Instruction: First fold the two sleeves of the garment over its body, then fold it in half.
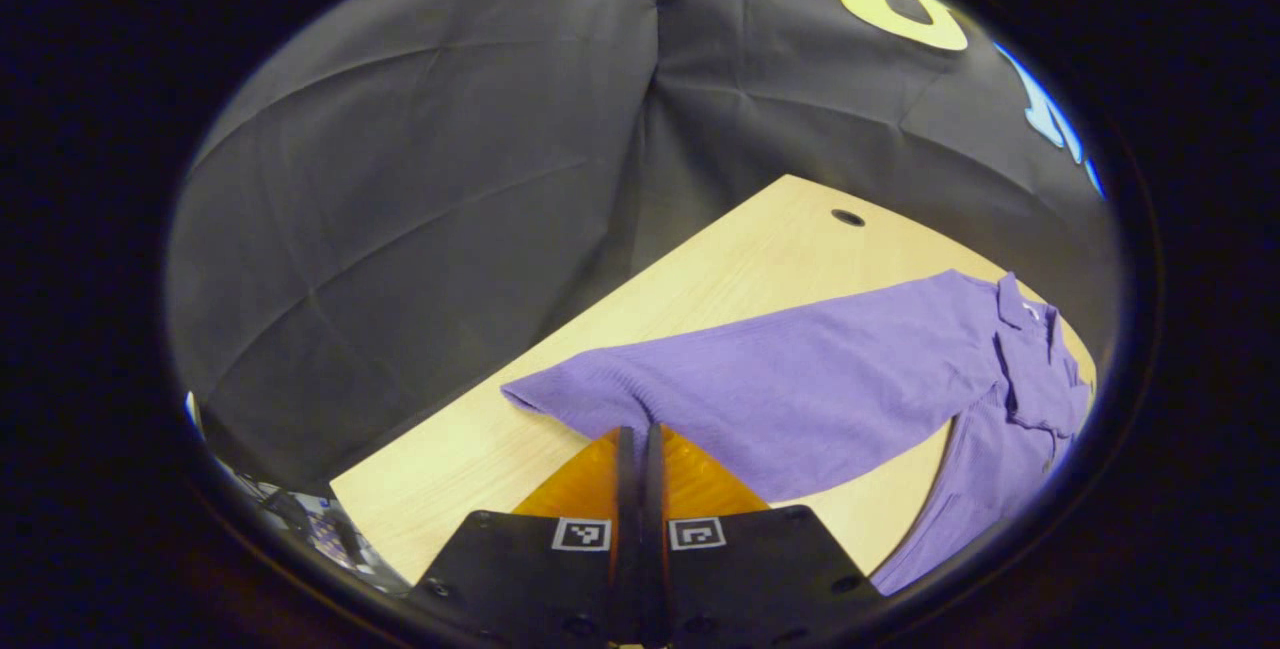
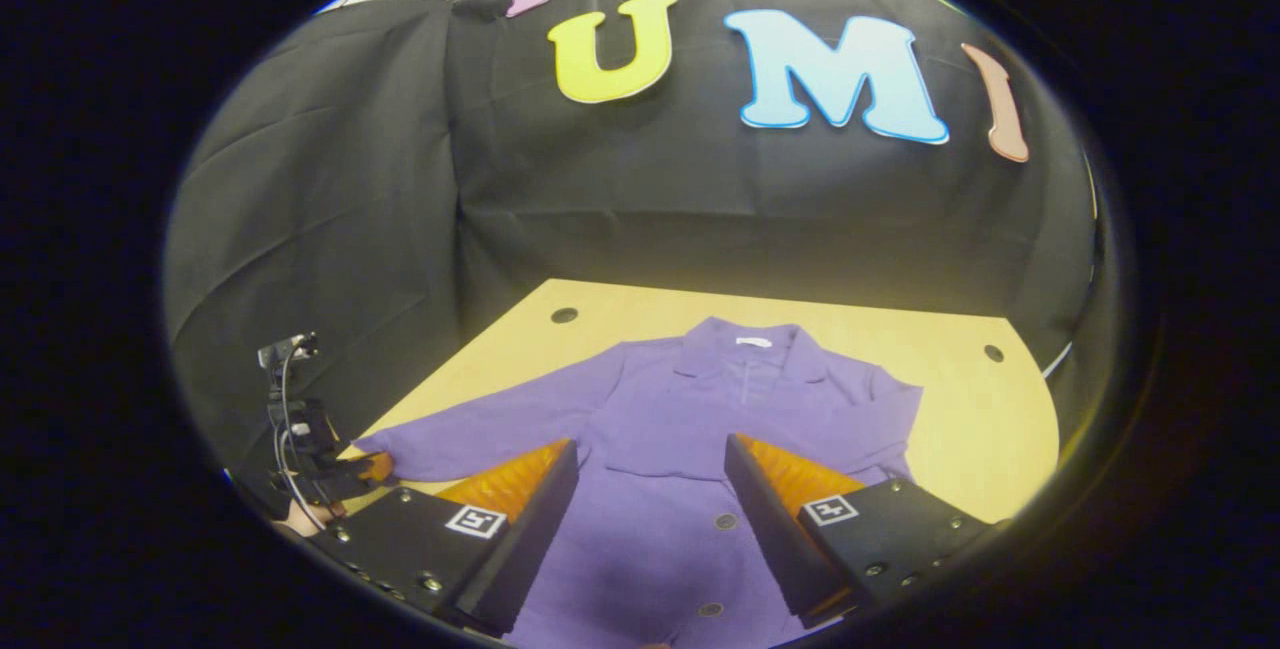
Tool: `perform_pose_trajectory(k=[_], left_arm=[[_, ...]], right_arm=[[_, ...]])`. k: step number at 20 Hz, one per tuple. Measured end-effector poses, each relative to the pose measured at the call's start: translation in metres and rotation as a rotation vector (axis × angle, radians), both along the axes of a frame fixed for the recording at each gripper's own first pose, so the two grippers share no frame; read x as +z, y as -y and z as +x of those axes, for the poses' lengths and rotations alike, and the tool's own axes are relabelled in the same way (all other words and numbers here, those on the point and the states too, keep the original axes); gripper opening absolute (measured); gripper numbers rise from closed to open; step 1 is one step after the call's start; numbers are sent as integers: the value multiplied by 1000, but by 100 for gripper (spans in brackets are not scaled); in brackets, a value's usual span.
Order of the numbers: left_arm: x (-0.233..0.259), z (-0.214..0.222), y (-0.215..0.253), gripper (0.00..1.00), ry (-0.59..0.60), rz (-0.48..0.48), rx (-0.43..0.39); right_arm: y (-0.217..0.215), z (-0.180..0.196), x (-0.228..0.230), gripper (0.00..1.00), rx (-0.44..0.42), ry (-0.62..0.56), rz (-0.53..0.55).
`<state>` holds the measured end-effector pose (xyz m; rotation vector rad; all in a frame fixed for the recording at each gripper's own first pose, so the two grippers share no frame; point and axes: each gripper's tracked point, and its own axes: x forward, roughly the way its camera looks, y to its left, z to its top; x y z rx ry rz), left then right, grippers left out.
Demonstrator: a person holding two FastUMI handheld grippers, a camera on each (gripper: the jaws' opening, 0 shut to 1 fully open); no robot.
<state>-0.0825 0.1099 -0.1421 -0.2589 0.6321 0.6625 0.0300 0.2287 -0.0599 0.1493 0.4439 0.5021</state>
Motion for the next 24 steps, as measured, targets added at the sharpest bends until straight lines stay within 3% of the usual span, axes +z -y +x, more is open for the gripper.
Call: perform_pose_trajectory(k=[4, 7, 14, 24], left_arm=[[44, 28, 26, 7, 89, -6, -32], [80, 65, 66, 7, 158, -14, -100], [125, 159, 209, 7, 247, -23, -376], [136, 222, 385, 7, 266, -23, -695]], right_arm=[[27, 0, -1, 92, -41, -12, 2], [46, 1, -3, 92, -73, -17, 3], [102, 3, -11, 92, -170, -22, -10], [183, -16, -41, 92, -338, -98, 9]])
